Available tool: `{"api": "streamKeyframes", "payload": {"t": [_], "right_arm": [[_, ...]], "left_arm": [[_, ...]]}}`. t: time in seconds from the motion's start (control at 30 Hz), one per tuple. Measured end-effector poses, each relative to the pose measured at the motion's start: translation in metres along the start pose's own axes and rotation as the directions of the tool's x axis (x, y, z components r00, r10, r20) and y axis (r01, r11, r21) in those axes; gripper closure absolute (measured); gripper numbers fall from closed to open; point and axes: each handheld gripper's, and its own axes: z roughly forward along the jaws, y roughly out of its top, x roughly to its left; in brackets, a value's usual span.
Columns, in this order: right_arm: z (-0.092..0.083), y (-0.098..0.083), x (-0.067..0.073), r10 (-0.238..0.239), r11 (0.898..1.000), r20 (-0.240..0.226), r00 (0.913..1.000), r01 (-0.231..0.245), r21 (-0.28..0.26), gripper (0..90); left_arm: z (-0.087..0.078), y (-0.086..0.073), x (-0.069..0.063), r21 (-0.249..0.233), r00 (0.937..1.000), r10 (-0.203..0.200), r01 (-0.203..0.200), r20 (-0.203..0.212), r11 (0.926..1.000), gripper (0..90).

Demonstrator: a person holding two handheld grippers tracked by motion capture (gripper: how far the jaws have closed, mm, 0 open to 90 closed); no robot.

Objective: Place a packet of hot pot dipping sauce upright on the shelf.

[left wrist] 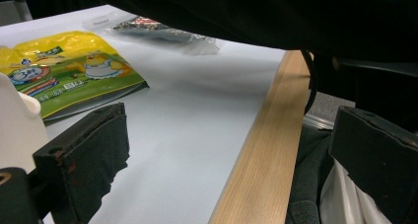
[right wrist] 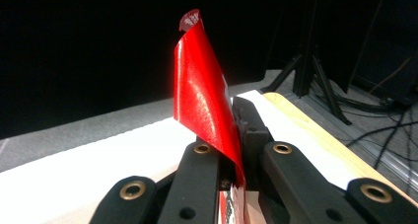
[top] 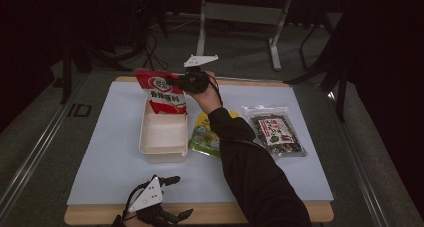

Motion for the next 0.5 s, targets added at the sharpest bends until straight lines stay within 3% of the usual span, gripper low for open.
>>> {"api": "streamKeyframes", "payload": {"t": [0.13,0.33,0.5], "right_arm": [[-0.001,-0.004,-0.002,0.032,0.999,-0.012,0.9994,-0.032,-0.017,88.5],[0.002,-0.020,-0.005,0.039,0.999,-0.004,0.9992,-0.039,0.025,86.6],[-0.007,-0.018,-0.006,0.021,0.999,0.008,0.9997,-0.021,0.046,79.7]], "left_arm": [[0.000,0.000,0.000,0.001,1.0000,0.000,0.000,-0.002,1.0000,2.9],[0.001,0.000,0.000,0.005,1.0000,0.000,0.000,0.002,1.0000,3.0],[0.003,0.000,0.001,0.008,1.0000,0.001,-0.001,0.005,1.0000,3.0]]}}
